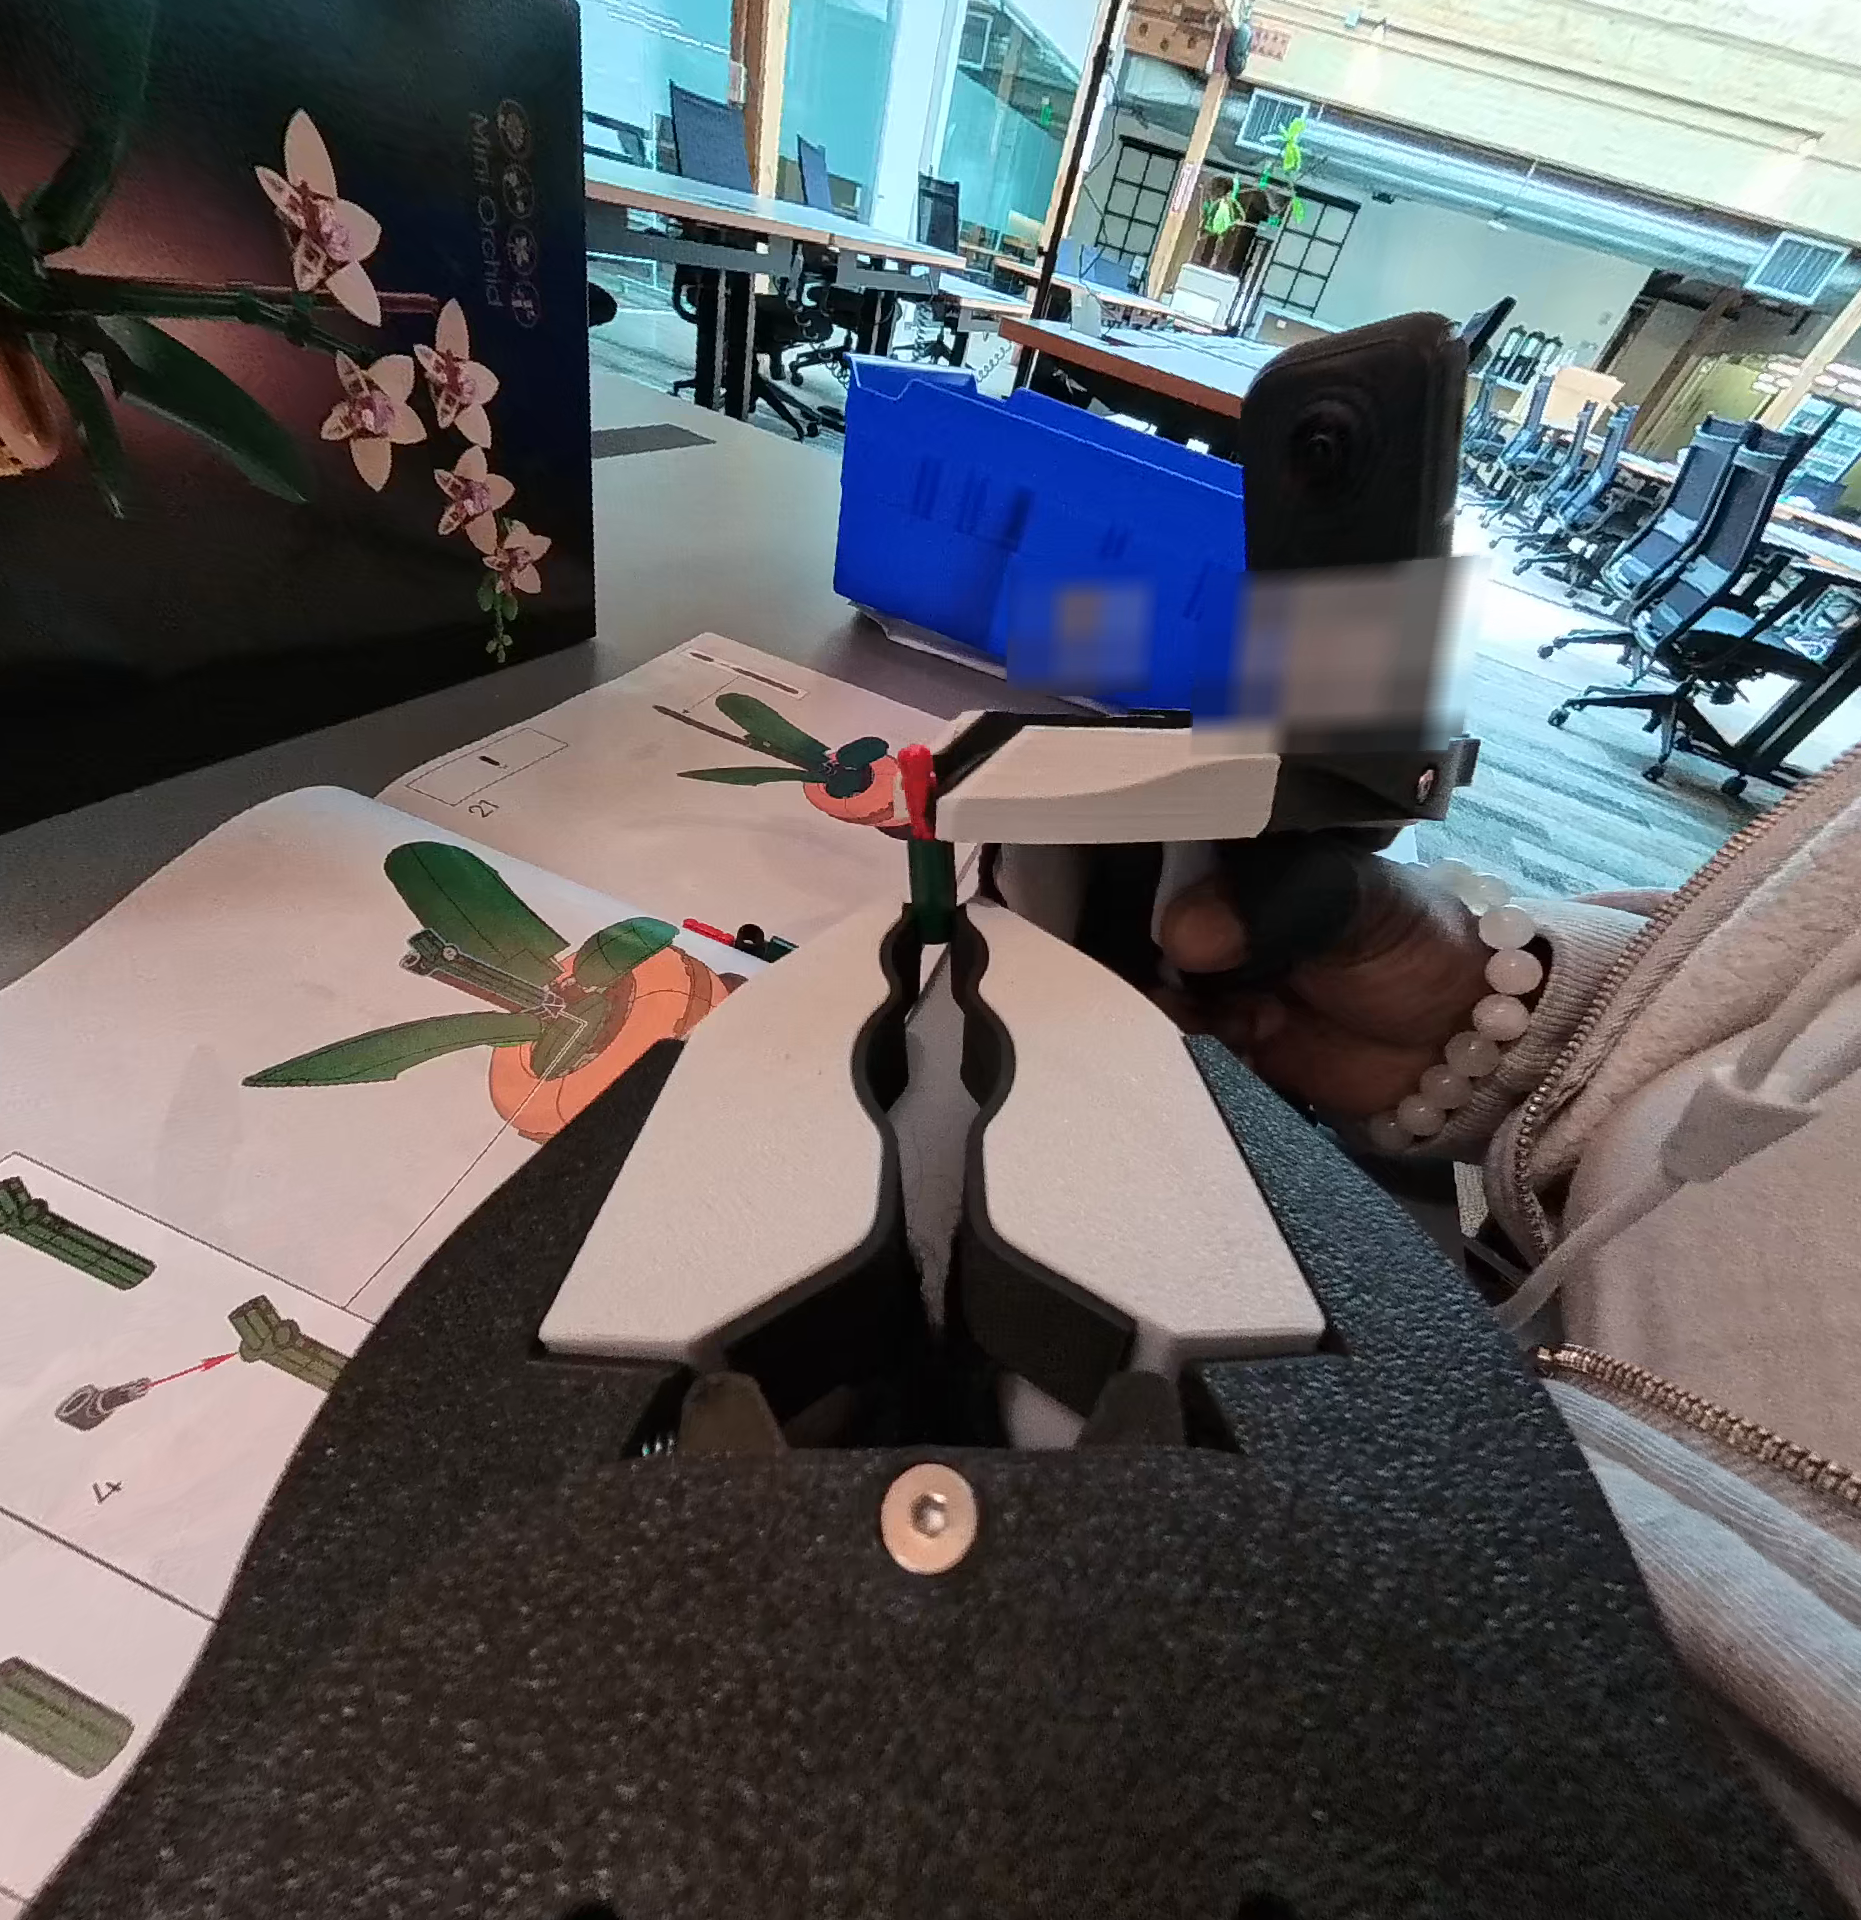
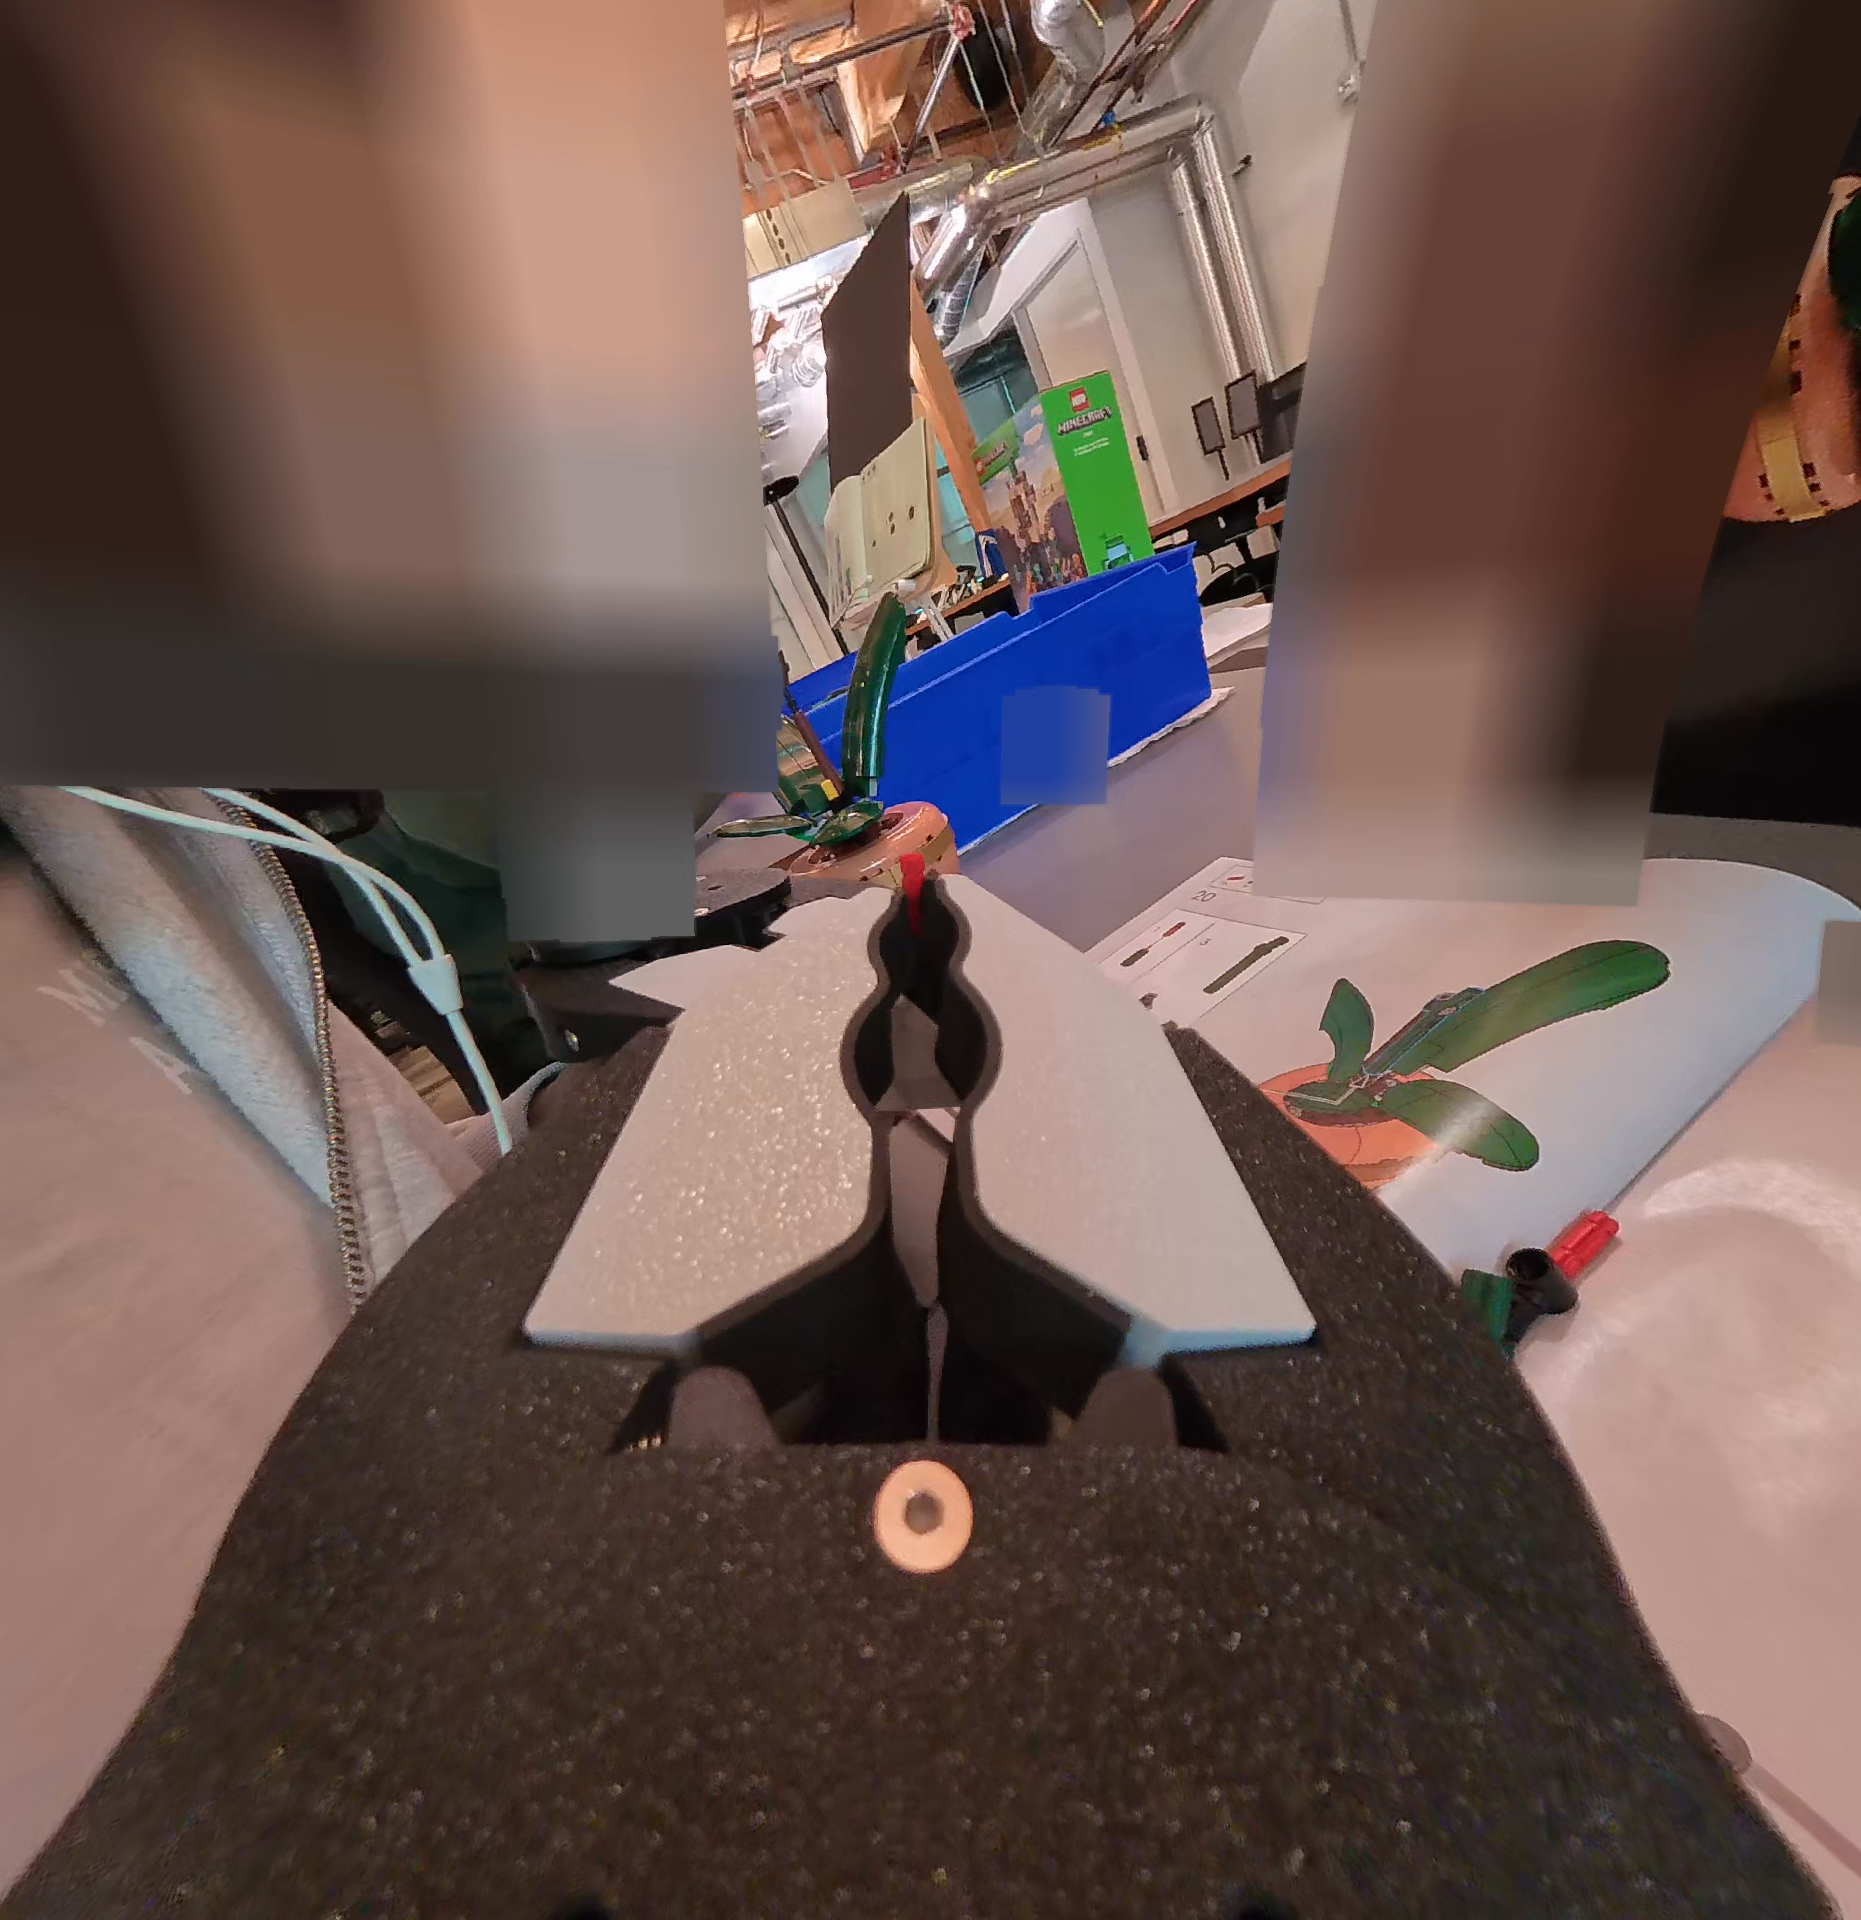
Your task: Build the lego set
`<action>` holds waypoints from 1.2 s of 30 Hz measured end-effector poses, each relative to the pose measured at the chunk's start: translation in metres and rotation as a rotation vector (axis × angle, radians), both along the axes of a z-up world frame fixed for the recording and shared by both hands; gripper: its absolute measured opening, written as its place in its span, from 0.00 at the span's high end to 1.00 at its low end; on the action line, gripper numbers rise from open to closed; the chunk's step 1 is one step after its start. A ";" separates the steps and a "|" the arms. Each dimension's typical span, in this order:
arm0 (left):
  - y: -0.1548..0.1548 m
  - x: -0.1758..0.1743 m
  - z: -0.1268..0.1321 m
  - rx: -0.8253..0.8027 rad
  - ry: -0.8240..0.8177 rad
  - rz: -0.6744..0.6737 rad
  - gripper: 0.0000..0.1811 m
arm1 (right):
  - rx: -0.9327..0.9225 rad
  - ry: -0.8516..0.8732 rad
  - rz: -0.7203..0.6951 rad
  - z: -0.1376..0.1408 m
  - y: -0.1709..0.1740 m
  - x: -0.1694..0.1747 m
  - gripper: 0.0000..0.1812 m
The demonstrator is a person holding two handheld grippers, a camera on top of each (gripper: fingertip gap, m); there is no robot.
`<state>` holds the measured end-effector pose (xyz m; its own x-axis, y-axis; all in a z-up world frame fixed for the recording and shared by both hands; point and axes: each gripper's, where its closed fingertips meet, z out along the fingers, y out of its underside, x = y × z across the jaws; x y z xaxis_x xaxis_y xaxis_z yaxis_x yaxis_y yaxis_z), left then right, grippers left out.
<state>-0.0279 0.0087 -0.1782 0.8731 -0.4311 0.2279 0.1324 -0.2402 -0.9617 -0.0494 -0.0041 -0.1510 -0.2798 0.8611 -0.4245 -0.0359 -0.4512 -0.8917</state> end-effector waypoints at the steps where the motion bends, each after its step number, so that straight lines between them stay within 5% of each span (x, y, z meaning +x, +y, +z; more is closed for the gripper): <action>1: 0.000 0.000 0.000 0.002 0.003 -0.002 0.98 | -0.002 0.007 0.002 0.001 0.000 0.001 0.99; 11: -0.001 0.001 0.003 0.031 0.015 0.002 0.98 | 0.007 0.016 0.040 0.002 -0.003 0.001 0.87; 16: -0.001 0.003 0.002 0.031 0.035 -0.005 0.98 | 0.051 0.072 0.062 0.024 0.007 0.002 0.89; 24: 0.000 0.003 0.002 0.033 0.042 -0.002 0.98 | 0.119 0.009 0.135 0.013 -0.001 0.000 0.98; 36: 0.000 0.001 0.005 0.041 0.003 -0.003 0.94 | 0.055 0.078 0.114 0.013 -0.001 0.004 0.99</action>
